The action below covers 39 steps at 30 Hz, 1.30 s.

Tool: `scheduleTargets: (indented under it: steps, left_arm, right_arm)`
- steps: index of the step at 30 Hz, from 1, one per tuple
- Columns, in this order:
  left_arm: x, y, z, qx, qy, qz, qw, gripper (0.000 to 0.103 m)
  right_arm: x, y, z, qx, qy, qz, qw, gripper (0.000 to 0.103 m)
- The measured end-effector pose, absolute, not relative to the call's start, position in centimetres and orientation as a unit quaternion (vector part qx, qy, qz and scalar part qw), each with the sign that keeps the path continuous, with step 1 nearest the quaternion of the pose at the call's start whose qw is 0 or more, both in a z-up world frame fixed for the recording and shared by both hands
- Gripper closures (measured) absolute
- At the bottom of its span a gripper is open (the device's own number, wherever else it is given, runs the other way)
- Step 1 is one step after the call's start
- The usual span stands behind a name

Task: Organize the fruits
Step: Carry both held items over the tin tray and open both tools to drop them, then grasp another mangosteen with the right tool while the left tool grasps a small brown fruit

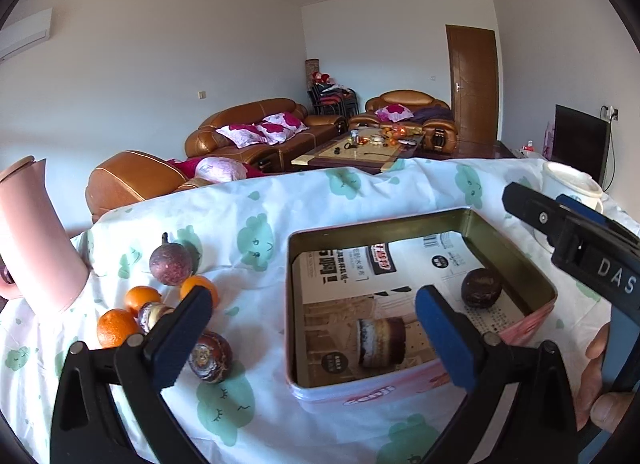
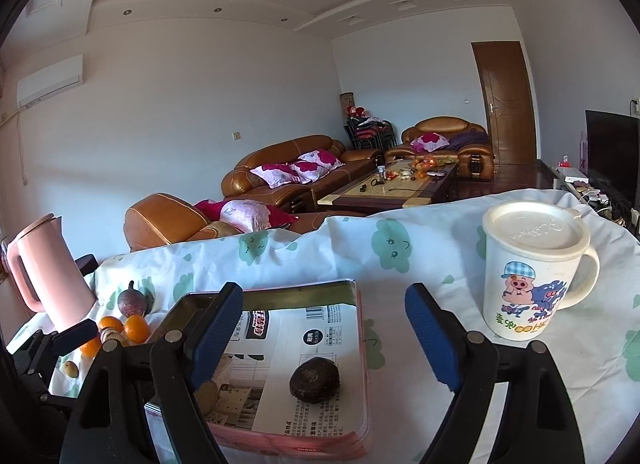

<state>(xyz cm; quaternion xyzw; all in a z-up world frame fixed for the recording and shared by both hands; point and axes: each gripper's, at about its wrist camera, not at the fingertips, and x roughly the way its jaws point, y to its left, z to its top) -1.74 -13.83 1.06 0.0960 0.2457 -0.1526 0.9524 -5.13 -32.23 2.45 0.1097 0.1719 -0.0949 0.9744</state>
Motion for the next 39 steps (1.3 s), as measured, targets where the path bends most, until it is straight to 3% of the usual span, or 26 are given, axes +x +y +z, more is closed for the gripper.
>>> scheduleTargets:
  steps: [20, 39]
  left_arm:
    - [-0.2, -7.4, 0.2, 0.072, 0.279, -0.114, 0.951, 0.000]
    - [3.3, 4.0, -1.4, 0.051, 0.355, -0.065, 0.931, 0.000]
  right_arm:
    - [-7.1, -29.4, 2.3, 0.092, 0.173, -0.160, 0.968, 0.019]
    - [-3.8, -16.9, 1.5, 0.028, 0.226, -0.034, 0.973, 0.019]
